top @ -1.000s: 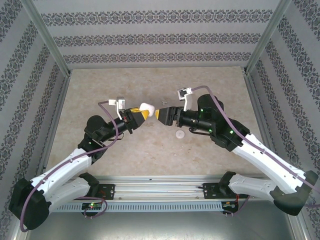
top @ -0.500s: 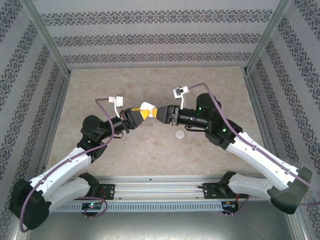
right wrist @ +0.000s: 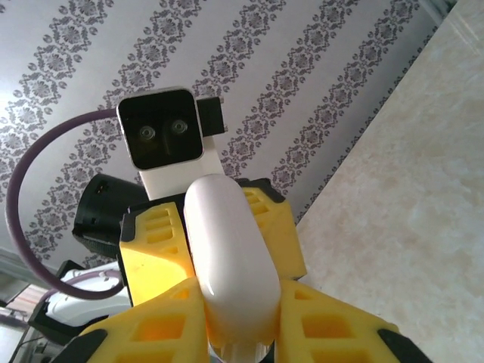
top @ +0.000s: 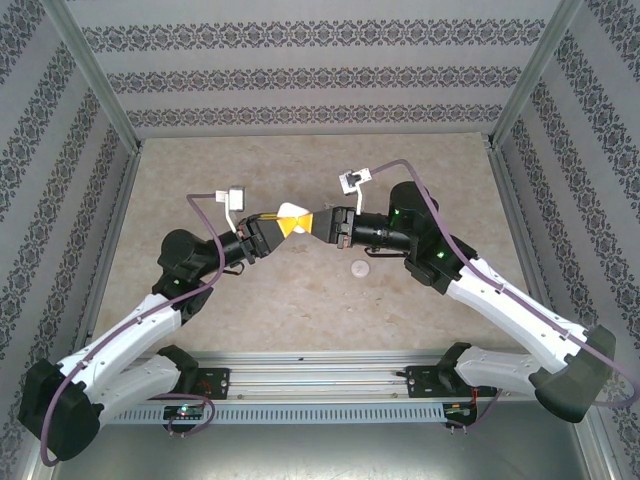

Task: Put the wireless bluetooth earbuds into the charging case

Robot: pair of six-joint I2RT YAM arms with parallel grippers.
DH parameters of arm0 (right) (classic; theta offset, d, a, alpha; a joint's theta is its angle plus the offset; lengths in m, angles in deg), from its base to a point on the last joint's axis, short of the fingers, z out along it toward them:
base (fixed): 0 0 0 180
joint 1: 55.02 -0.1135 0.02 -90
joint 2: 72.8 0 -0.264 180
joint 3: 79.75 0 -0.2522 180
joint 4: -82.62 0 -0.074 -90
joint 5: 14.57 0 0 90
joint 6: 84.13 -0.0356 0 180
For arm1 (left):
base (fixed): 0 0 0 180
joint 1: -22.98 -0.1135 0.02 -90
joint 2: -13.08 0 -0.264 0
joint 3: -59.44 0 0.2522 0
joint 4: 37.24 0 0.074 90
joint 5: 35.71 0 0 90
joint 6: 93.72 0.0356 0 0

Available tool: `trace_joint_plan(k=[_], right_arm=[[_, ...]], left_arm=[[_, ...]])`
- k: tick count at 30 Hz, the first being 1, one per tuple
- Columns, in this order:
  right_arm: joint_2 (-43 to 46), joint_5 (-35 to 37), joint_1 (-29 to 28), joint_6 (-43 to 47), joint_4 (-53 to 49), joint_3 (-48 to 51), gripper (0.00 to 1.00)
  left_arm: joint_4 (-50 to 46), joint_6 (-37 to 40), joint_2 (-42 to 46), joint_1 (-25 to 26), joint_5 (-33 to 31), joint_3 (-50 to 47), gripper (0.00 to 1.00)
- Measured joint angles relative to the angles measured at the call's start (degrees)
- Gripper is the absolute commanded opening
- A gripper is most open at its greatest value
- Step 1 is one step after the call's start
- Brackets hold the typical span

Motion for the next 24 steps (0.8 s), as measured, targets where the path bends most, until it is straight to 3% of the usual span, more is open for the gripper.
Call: trace_joint_plan(k=[10, 19, 24], right_arm=[[-0.63, -2.6, 1.88, 8.92, -11.87, -4.81, 0.14], [-1.55, -5.29, 2.25, 15.47, -17.99, -8.13, 0.14], [-2.36, -5.92, 2.25, 16.79, -19.19, -8.17, 0.14]], left_arm=[[-7.23, 1.68, 1.84, -8.22, 10.84, 3.89, 0.6], [-18.08, 11.56, 2.05, -9.73, 19.43, 8.17, 0.67], [-23.63, 15.78, 1.62, -9.73, 21.18, 8.98, 0.58]])
